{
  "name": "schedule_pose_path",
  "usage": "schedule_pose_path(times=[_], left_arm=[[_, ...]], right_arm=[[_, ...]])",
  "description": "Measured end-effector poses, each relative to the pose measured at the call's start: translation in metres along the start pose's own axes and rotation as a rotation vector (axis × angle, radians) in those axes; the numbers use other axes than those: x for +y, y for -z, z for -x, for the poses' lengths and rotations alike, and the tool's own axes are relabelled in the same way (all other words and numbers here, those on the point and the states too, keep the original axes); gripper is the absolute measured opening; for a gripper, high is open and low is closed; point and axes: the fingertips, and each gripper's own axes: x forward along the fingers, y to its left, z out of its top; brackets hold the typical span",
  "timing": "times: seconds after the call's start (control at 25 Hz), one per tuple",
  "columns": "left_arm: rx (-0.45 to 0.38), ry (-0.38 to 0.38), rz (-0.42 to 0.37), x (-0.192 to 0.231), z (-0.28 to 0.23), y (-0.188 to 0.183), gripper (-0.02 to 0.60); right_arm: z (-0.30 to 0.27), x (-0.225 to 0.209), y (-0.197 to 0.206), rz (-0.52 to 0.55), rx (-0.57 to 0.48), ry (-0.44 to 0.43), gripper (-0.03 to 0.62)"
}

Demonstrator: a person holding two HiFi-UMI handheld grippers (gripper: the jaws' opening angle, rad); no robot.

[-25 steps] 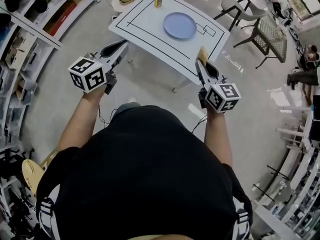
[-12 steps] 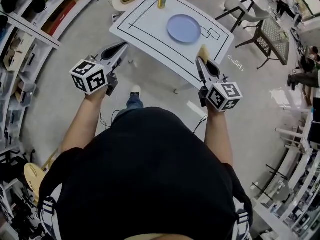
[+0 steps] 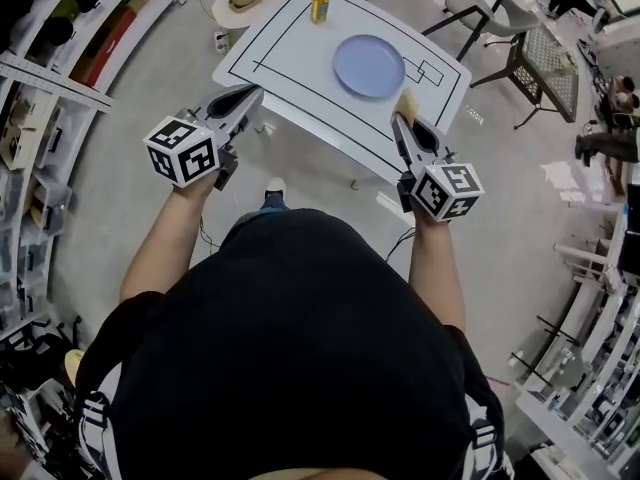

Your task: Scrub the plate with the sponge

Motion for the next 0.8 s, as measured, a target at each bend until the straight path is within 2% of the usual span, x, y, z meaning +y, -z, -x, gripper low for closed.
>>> schedule_pose_path(times=[0.56,0.8], left_arm=[[0.052,0.081,0.01,0.068,-0.042,-0.022,0.025],[0.06,0.119,-0.002,0.087,-0.052,-0.027,0.025]], right_arm=[[-0.063,-0.016,-0.017,-0.017,0.007,0.073,0.038],[-0.079,-0.017,-0.013,-0.01,0.04,0.12,0.037]])
